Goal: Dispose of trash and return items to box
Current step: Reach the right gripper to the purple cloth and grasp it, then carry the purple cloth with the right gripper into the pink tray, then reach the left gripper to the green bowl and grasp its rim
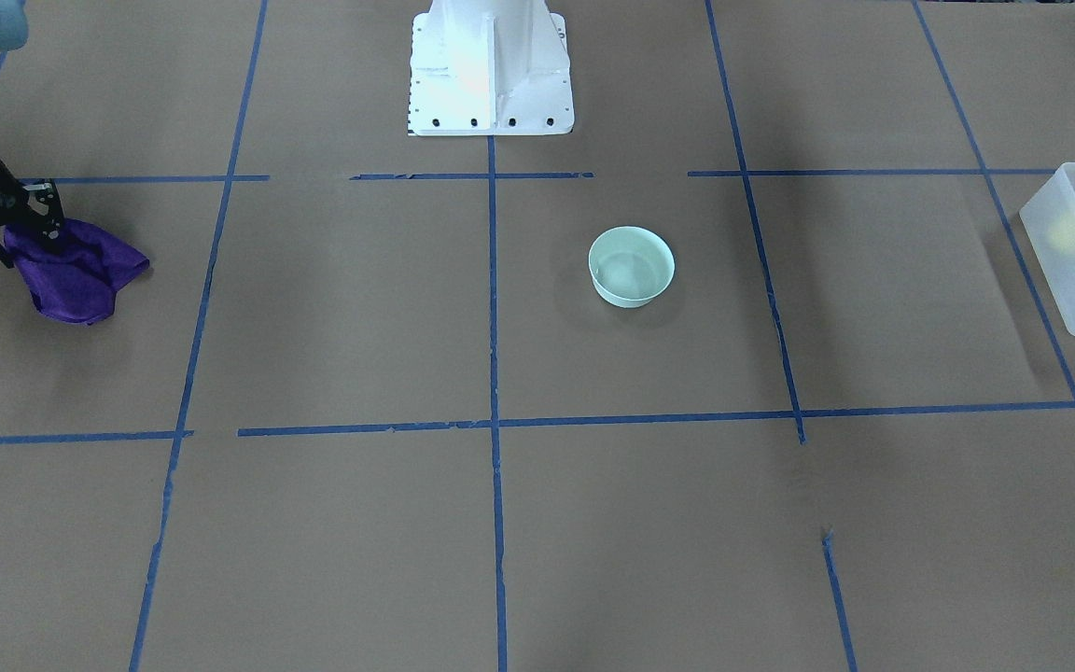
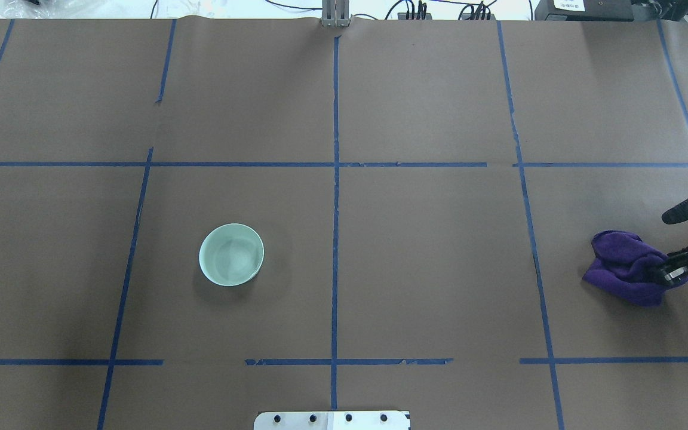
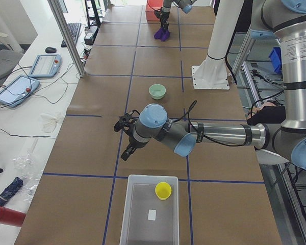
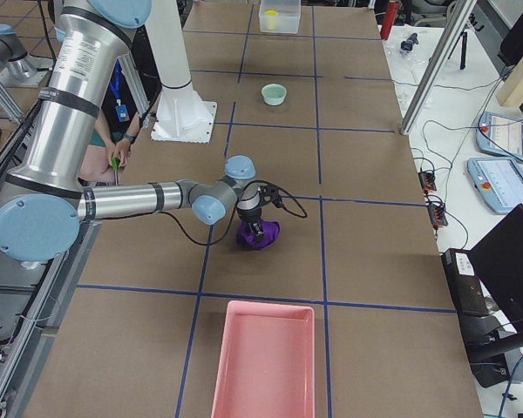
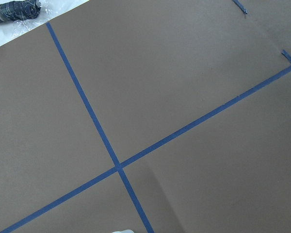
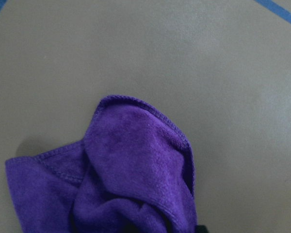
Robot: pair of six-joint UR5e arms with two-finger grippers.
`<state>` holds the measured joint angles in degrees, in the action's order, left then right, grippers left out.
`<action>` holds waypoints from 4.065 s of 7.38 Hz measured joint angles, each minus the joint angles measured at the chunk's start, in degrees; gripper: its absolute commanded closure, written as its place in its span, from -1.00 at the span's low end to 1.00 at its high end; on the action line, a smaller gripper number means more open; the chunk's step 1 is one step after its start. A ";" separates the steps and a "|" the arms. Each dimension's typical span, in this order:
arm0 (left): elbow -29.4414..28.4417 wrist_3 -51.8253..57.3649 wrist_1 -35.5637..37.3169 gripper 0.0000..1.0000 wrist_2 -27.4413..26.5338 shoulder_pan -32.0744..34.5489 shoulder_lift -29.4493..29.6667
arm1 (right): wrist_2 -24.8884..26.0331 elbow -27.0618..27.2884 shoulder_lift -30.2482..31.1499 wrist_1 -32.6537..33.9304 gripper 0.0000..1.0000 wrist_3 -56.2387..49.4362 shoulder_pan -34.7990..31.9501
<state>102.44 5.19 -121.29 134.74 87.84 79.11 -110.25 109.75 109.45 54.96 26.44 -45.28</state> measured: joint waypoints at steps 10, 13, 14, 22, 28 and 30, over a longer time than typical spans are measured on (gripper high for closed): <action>0.75 -0.83 0.00 -1.00 0.09 0.05 0.06 | -22.88 7.28 -9.42 39.71 1.00 -49.63 -42.88; 0.94 -1.21 -0.04 -1.00 0.09 0.00 0.05 | -16.44 -2.04 -17.93 54.34 1.00 -76.05 -59.26; 0.98 -1.25 -0.03 -1.00 0.09 -0.03 0.09 | -14.22 -5.90 -19.25 54.56 -0.95 -79.19 -61.32; 10.42 -35.70 0.36 -1.00 -3.69 -14.27 5.25 | -22.87 -11.43 -18.97 38.73 -1.00 -45.34 -51.40; 12.34 -82.47 0.78 -0.29 -28.37 -48.97 14.46 | -22.92 -11.31 -18.69 36.65 -1.00 -43.11 -49.52; 8.78 -95.41 5.82 -0.29 -34.30 -56.29 20.61 | -22.91 -11.31 -18.64 36.20 -1.00 -43.10 -49.49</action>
<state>111.23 -90.23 -115.46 100.43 31.55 99.72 -133.16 98.44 90.81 91.17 -16.66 -94.78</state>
